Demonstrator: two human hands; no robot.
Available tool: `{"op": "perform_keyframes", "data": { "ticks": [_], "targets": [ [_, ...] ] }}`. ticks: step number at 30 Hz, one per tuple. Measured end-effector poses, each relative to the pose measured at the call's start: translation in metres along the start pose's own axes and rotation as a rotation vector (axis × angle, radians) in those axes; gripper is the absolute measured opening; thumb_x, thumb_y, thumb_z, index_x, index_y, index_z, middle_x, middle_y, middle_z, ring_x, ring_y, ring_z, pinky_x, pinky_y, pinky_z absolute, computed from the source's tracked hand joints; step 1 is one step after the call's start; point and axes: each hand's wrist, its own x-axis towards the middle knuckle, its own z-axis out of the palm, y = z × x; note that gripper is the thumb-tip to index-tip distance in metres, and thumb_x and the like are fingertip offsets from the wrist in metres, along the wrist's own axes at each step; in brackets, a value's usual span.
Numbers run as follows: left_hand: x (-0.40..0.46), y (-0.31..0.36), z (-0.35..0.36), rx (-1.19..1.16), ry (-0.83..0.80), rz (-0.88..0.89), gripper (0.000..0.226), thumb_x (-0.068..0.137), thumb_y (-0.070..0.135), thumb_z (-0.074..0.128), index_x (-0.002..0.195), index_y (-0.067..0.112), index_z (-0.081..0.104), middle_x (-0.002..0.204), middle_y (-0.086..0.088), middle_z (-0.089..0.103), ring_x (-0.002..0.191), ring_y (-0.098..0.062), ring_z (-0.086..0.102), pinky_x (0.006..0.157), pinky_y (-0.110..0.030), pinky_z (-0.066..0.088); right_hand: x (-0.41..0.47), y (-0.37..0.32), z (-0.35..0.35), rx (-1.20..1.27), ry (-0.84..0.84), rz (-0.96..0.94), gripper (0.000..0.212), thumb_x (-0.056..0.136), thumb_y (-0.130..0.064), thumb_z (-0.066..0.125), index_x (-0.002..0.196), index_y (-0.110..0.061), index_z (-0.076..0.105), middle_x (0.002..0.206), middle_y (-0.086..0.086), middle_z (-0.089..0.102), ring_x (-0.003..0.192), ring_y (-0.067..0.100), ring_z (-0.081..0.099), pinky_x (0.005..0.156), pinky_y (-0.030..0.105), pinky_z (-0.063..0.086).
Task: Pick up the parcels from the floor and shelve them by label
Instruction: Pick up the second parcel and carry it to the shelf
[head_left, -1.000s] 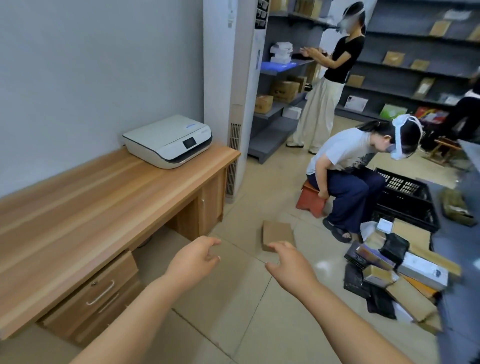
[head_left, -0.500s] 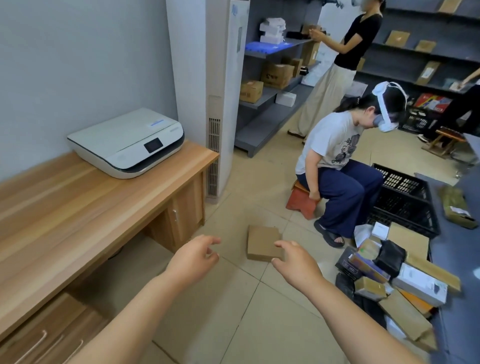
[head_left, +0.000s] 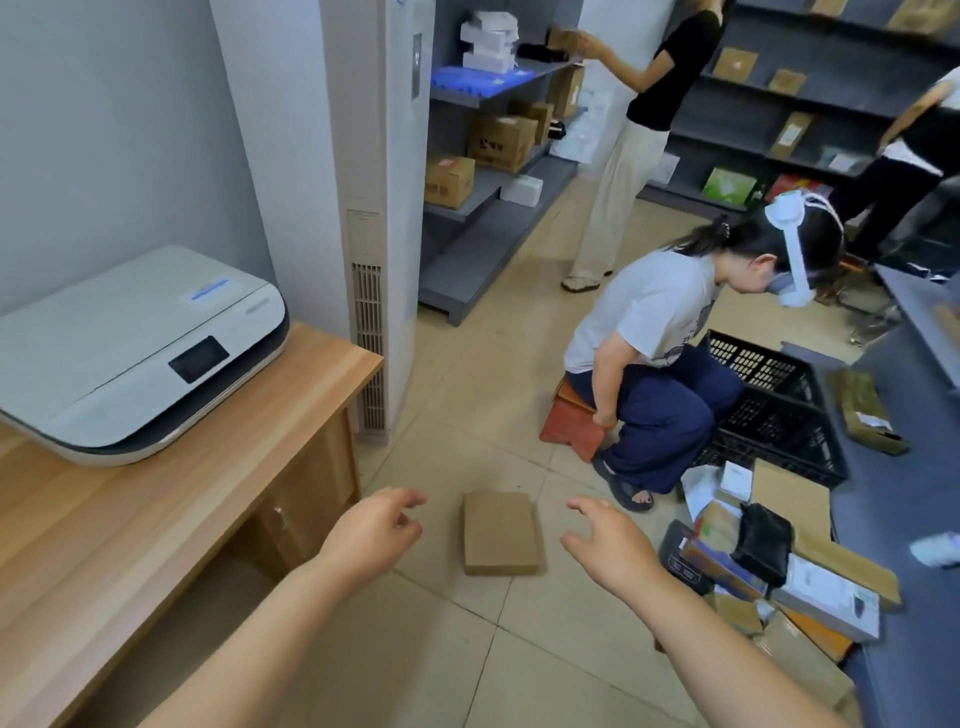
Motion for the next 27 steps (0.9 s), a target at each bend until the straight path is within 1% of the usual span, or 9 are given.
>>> {"op": "perform_keyframes", "data": {
  "ticks": [6,13,17,21,27],
  "targets": [
    [0.084,0.006,0.004,0.003,-0.067,0.008,0.038,0.083,0.020,0.052,0.121,0.022,0.057,0.114,0.002,0.061,0.094,-0.011,0.058,0.085,-0.026,0.046,0.063,0.013,-0.011,0.049,0.019,0.076,0.049,0.088,-0.026,0.055,0.135,-0.017,0.046,0.141,0.003,0.048,0.129,0.020,0.043,0.101,0.032,0.037],
    [0.161,0.034,0.037,-0.014,-0.102,-0.025,0.037,0.085,0.021,0.054,0.122,0.019,0.056,0.118,0.000,0.060,0.098,-0.013,0.059,0.087,-0.029,0.047,0.143,0.058,-0.027,0.061,-0.041,0.093,0.048,0.088,-0.024,0.055,0.135,-0.018,0.046,0.139,0.004,0.049,0.128,0.019,0.044,0.099,0.031,0.038],
    [0.205,0.054,0.064,-0.031,-0.068,-0.114,0.038,0.085,0.020,0.054,0.123,0.018,0.055,0.121,-0.001,0.060,0.101,-0.014,0.058,0.089,-0.028,0.046,0.200,0.090,-0.039,0.062,-0.120,0.050,0.049,0.089,-0.025,0.054,0.136,-0.018,0.045,0.140,0.004,0.047,0.127,0.019,0.045,0.100,0.031,0.040],
    [0.245,0.077,0.096,-0.064,-0.045,-0.237,0.039,0.084,0.019,0.053,0.123,0.018,0.055,0.124,-0.001,0.058,0.106,-0.015,0.057,0.090,-0.026,0.044,0.261,0.120,-0.055,0.015,-0.195,-0.011,0.047,0.089,-0.026,0.052,0.136,-0.019,0.044,0.138,0.004,0.047,0.125,0.019,0.046,0.097,0.030,0.040],
    [0.301,0.090,0.150,-0.132,0.002,-0.403,0.038,0.084,0.018,0.053,0.122,0.021,0.056,0.111,-0.001,0.064,0.105,-0.020,0.058,0.087,-0.027,0.043,0.340,0.162,-0.057,-0.044,-0.307,-0.099,0.047,0.090,-0.024,0.052,0.136,-0.017,0.044,0.138,0.005,0.047,0.125,0.021,0.046,0.097,0.030,0.040]
  ]
}}
